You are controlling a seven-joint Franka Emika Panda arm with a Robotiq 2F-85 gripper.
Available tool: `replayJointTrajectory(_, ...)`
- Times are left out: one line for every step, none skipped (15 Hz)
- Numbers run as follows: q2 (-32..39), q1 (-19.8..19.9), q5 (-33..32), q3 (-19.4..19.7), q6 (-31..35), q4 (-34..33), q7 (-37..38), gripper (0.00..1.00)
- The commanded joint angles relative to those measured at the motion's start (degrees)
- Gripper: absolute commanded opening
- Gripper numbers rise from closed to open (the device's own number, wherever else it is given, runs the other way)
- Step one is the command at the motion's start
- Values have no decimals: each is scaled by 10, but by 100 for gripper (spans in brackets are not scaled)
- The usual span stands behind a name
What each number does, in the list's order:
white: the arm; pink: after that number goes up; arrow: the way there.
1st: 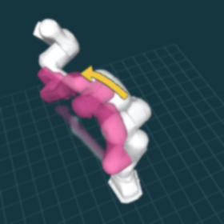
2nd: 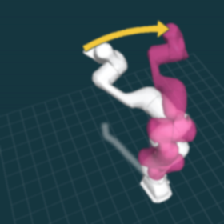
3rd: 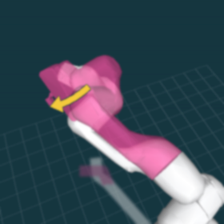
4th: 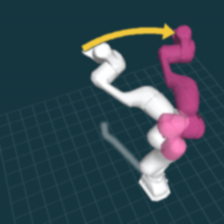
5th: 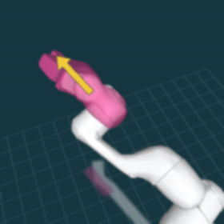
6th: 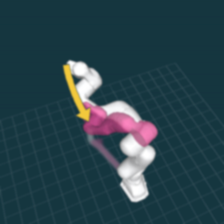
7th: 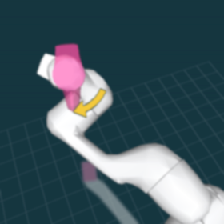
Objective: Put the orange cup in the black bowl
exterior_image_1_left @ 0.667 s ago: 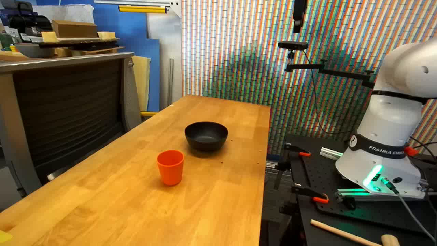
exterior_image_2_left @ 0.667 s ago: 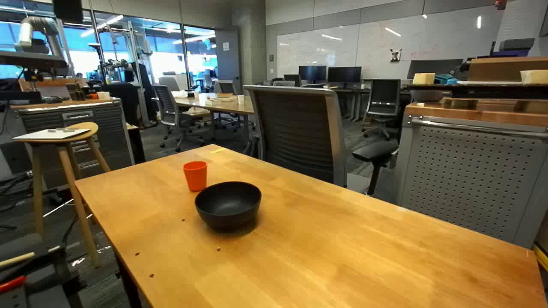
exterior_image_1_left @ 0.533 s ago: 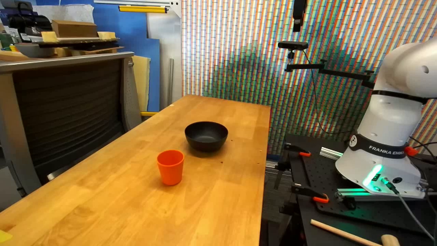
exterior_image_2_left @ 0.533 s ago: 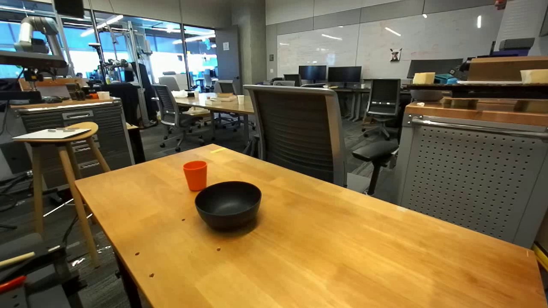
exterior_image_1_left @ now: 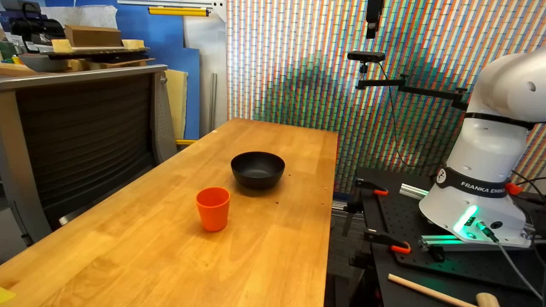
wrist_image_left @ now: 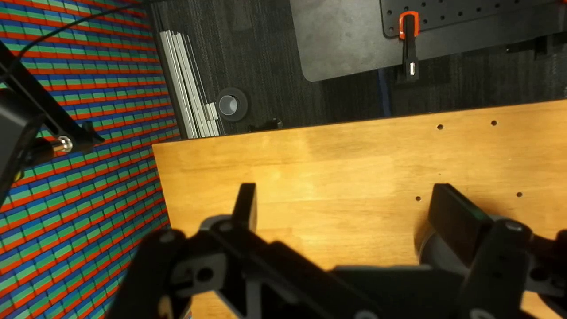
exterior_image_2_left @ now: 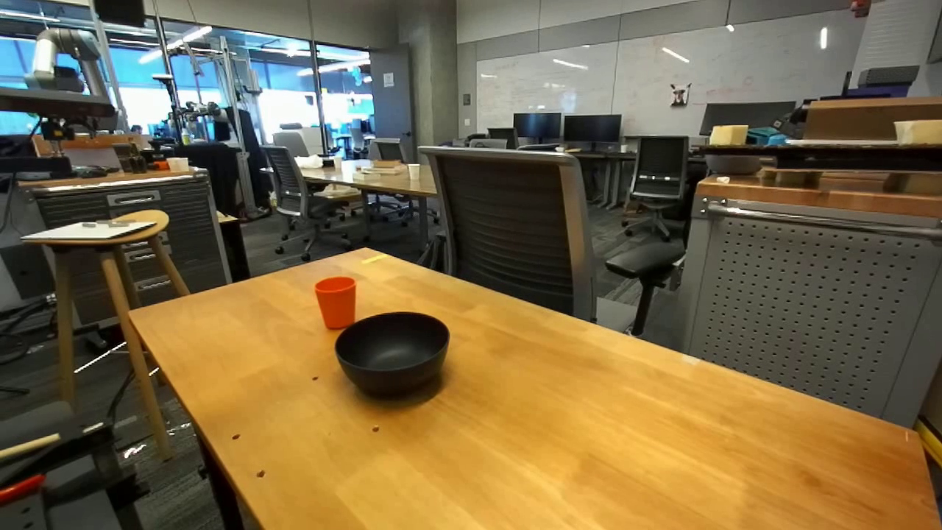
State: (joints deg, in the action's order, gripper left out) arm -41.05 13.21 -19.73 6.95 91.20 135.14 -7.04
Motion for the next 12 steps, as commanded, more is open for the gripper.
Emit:
replayJointTrajectory(-1,-17,-7,11,-5,-2,8,100)
replayJointTrajectory(-1,-17,-7,11,-5,-2,8,100)
replayJointTrajectory(-1,-17,-7,11,-5,-2,8,100)
replayJointTrajectory(-1,-17,-7,11,-5,-2,8,100)
replayJointTrajectory(-1,-17,-7,11,-5,-2,8,100)
replayJointTrajectory(13,-18,13,16,10,-3,26,100)
replayJointTrajectory(29,-26,42,15,31,5,55,100)
replayJointTrajectory(45,-33,73,5,67,20,95,100)
replayJointTrajectory(61,-46,110,-6,109,35,124,100)
replayJointTrajectory(73,-56,137,-13,144,46,134,100)
replayJointTrajectory(91,-71,163,-24,181,55,141,100)
replayJointTrajectory(115,-85,185,-35,223,62,149,100)
